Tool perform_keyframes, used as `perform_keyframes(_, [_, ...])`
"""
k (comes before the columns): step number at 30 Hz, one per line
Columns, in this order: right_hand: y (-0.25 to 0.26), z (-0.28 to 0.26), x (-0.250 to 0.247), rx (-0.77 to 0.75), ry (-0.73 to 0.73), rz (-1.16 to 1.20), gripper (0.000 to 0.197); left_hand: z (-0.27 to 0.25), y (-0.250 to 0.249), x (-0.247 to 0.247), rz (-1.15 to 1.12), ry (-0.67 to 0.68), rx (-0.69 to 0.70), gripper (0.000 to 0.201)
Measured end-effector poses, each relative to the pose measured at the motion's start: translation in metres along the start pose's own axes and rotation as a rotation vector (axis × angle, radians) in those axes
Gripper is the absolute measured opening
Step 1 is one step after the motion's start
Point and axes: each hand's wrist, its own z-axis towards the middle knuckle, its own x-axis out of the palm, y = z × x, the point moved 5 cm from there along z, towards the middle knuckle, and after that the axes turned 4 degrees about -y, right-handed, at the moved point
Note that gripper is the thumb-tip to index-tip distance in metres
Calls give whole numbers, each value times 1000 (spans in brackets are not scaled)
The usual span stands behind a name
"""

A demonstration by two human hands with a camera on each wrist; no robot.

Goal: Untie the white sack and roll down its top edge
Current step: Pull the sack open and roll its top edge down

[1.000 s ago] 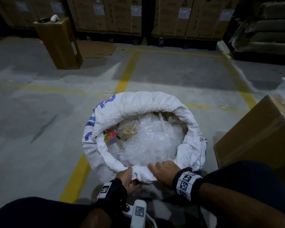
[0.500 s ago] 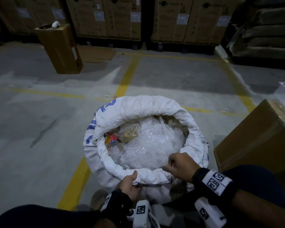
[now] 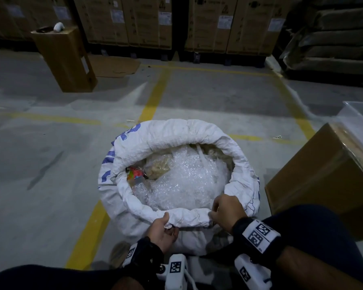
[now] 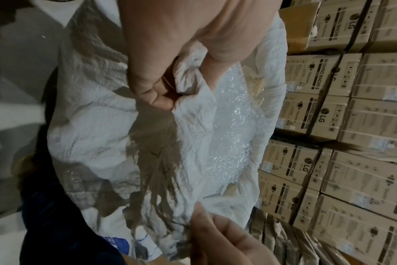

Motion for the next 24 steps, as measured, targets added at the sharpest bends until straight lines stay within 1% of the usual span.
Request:
perform_keyframes(3, [-8,6,7,99,77,-118,40,-3,3,-1,33,-5,-25,14])
perform_keyframes(7, [-18,11,6,182,142,-141,55,-15,1,2,84,-11,-15,18])
perform_keyframes(9, [-24,11,7,220,192,-128,57,-20,0,4,107,-25,-6,18])
perform_keyframes(12, [-26,11,8,242,223,-120,59,-24,-1,5,140,-42,23,15])
perform_keyframes(15, [-19,11,8,216,256,-122,66,-23,-2,4,166,-70,37,10])
perform_keyframes(18, [-9,9,12,213,300,-64,71,-24,0,3,151,-84,59,9])
perform_keyframes(22, [-5,10,27,273,354,8,75,-25,2,1,149,-77,79,8])
perform_keyframes(24, [-2,12,37,310,394,104,75,-25,3,-1,156,-79,68,8])
